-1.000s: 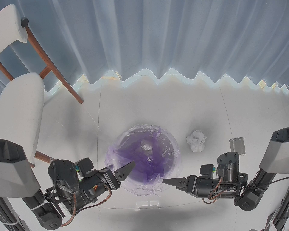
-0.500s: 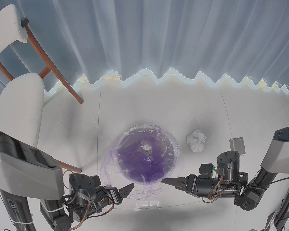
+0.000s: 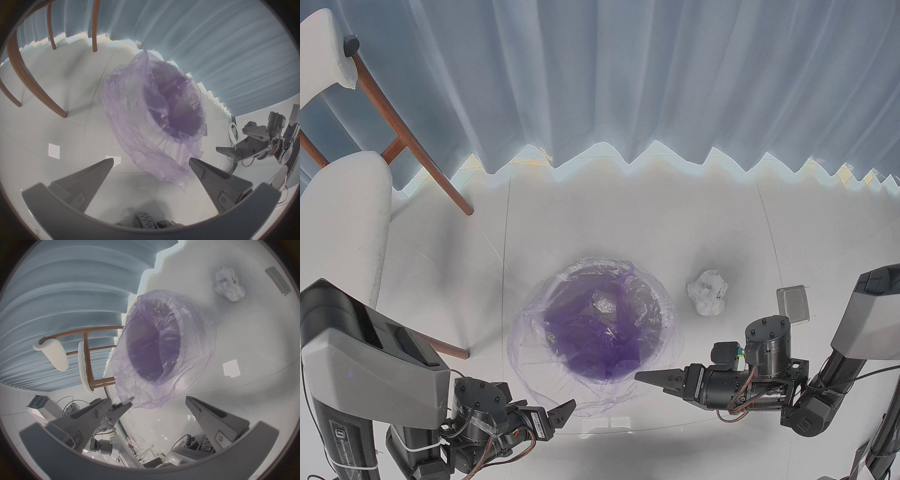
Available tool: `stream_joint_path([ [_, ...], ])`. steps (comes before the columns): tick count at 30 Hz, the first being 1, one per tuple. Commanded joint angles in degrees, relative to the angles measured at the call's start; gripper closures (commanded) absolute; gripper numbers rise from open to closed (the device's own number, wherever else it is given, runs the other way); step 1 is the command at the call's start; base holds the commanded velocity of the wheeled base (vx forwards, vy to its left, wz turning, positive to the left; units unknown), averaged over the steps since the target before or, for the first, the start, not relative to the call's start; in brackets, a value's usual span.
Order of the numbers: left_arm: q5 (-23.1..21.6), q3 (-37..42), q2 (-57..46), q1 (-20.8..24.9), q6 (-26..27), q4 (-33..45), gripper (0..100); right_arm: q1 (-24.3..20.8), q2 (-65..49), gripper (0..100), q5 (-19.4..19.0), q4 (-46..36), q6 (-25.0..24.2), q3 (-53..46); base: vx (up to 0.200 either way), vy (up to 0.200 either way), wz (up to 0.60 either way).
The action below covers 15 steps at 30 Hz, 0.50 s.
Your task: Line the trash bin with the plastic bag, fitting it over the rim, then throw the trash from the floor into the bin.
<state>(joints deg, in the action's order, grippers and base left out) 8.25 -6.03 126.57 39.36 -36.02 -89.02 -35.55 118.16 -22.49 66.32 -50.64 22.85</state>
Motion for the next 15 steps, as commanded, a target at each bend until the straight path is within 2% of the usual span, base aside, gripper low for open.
stream_joint_path([
  [1, 1.6, 3.2, -4.6, 1.0, -0.1, 0.1, 0, 0.0, 0.9, 0, 0.1, 1.1, 0.0, -0.2, 0.0, 0.0, 0.0],
  [4, 4.9, 6.0, -6.4, 0.7, -0.8, -0.1, 0, 0.0, 1.3, 0, 0.0, 1.2, 0.0, -0.2, 0.0, 0.0, 0.0],
  [6, 7.9, 6.0, -11.8, 0.6, -3.1, 0.0, 0, 0.0, 1.7, 0, 0.1, 1.3, 0.0, -0.1, 0.0, 0.0, 0.0],
  [8, 8.3, 6.0, -15.1, 0.8, -5.3, 0.0, 0, 0.0, 1.8, 0, 0.1, 1.3, 0.0, -0.1, 0.0, 0.0, 0.0],
  [9, 8.4, 6.0, -20.0, 1.2, -7.0, 0.1, 0, 0.0, 1.9, 0, 0.1, 1.3, -0.1, 0.0, 0.0, 0.0, 0.0],
  [11, 8.5, 6.0, -22.3, 1.4, -7.0, 0.1, 0, 0.0, 1.9, 0, 0.1, 1.3, -0.1, 0.0, 0.0, 0.0, 0.0],
  [14, 8.1, 6.0, -34.7, 3.1, -7.7, 0.1, 0, 0.0, 2.5, 0, 0.1, 1.4, -0.1, 0.0, 0.0, 0.0, 0.0],
  [15, 8.1, 6.0, -35.3, 3.1, -7.7, 0.1, 0, 0.0, 2.6, 0, 0.1, 1.4, -0.1, 0.0, 0.0, 0.0, 0.0],
])
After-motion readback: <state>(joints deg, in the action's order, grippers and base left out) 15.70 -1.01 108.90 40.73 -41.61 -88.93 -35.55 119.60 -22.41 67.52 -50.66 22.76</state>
